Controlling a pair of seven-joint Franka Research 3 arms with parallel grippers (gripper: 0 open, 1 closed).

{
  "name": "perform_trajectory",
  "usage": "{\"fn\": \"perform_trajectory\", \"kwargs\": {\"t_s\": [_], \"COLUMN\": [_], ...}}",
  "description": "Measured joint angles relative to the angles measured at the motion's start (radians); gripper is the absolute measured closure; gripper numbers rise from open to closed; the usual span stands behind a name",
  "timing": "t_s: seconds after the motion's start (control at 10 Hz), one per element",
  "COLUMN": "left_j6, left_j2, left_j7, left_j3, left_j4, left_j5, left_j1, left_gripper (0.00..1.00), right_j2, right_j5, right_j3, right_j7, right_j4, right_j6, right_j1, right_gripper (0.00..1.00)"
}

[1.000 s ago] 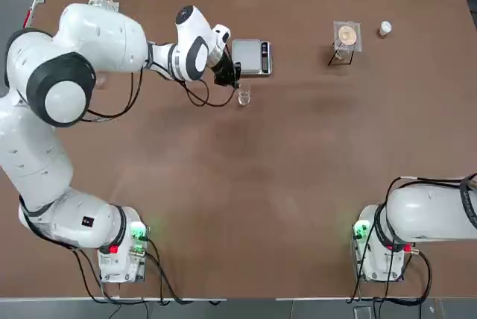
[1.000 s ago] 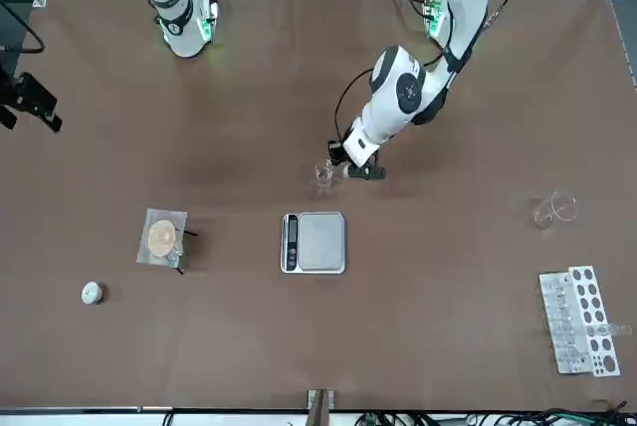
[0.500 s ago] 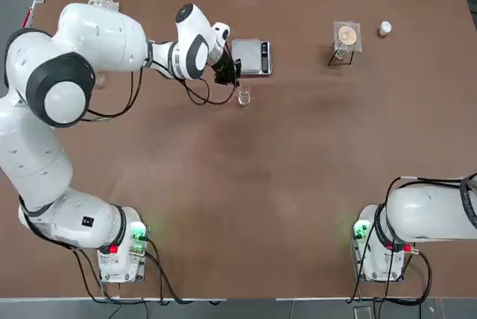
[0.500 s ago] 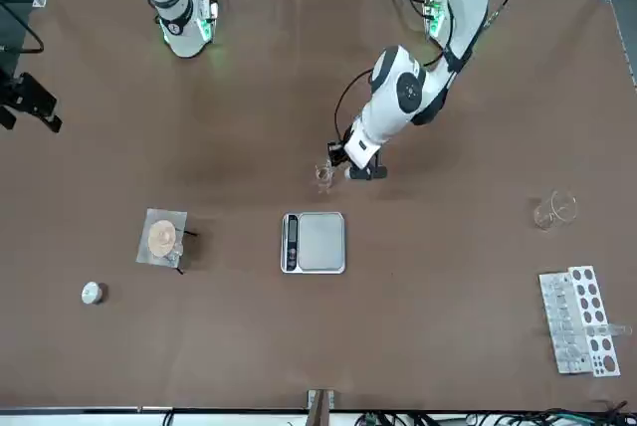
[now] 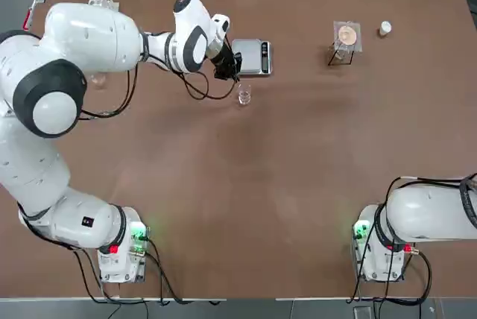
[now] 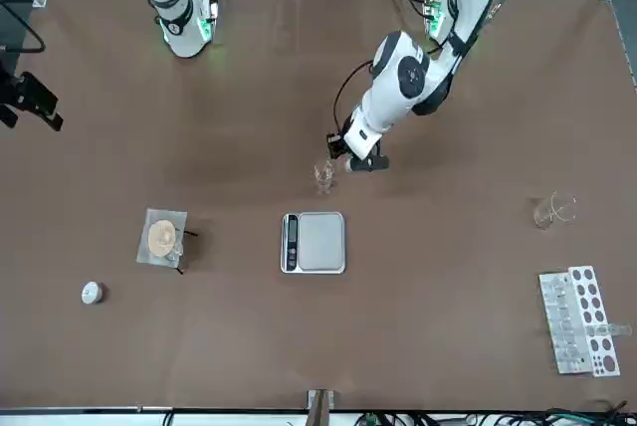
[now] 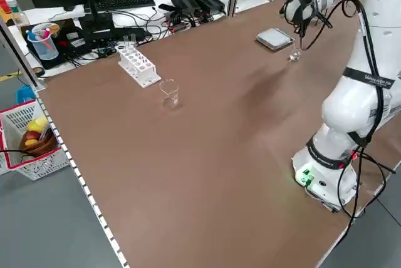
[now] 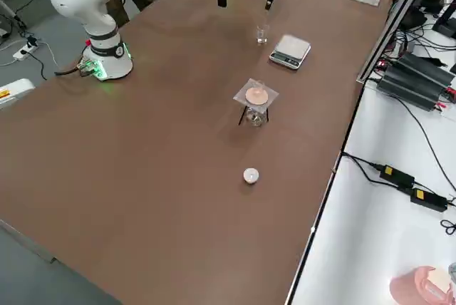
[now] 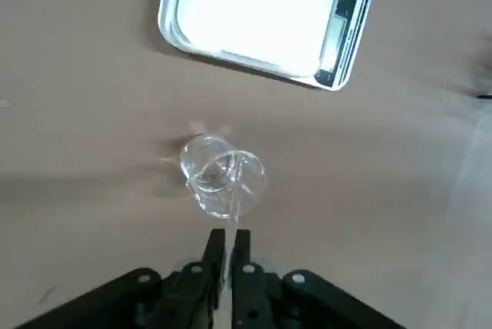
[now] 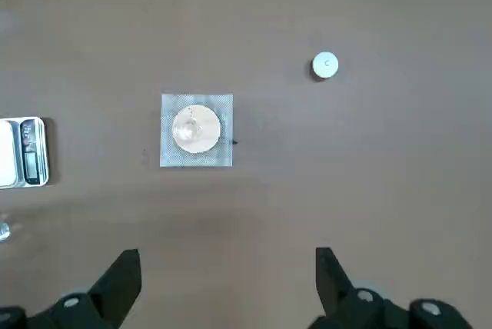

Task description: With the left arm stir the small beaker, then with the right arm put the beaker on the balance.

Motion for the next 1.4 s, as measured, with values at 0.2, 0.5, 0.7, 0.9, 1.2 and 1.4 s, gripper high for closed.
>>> {"fn": "perform_trajectory", "kwargs": {"t_s": [0.2,0.5,0.7,0.9,1.2,1.4], "left_j6": [-0.029,-0.100,-0.109,-0.111,-0.175,-0.228], "left_j2": [-0.012,-0.014,-0.014,-0.014,-0.011,0.005], "left_j7": [-0.084,-0.223,-0.350,-0.446,-0.604,-0.655], "left_j3": [0.000,0.000,0.000,0.000,0.002,0.003], "left_j4": [0.000,0.033,0.049,0.058,0.096,0.145], "left_j5": [0.079,0.169,0.257,0.313,0.424,0.462], "left_j1": [-0.001,-0.007,-0.020,-0.041,-0.080,-0.086], "left_gripper": [0.92,0.92,0.92,0.92,0.92,0.92], "right_j2": [0.000,0.000,0.000,0.000,0.000,0.000], "right_j5": [0.000,0.000,0.000,0.000,0.000,0.000], "right_j3": [-0.001,-0.001,-0.002,-0.002,-0.002,-0.001], "right_j7": [0.000,0.000,0.000,0.000,0.000,0.010], "right_j4": [0.000,0.000,0.000,0.000,0.001,0.006], "right_j6": [0.000,-0.002,-0.008,-0.011,-0.011,-0.010], "right_j1": [-0.006,-0.009,-0.009,-0.009,-0.010,-0.010], "right_gripper": [0.00,0.00,0.00,0.00,0.00,0.00]}}
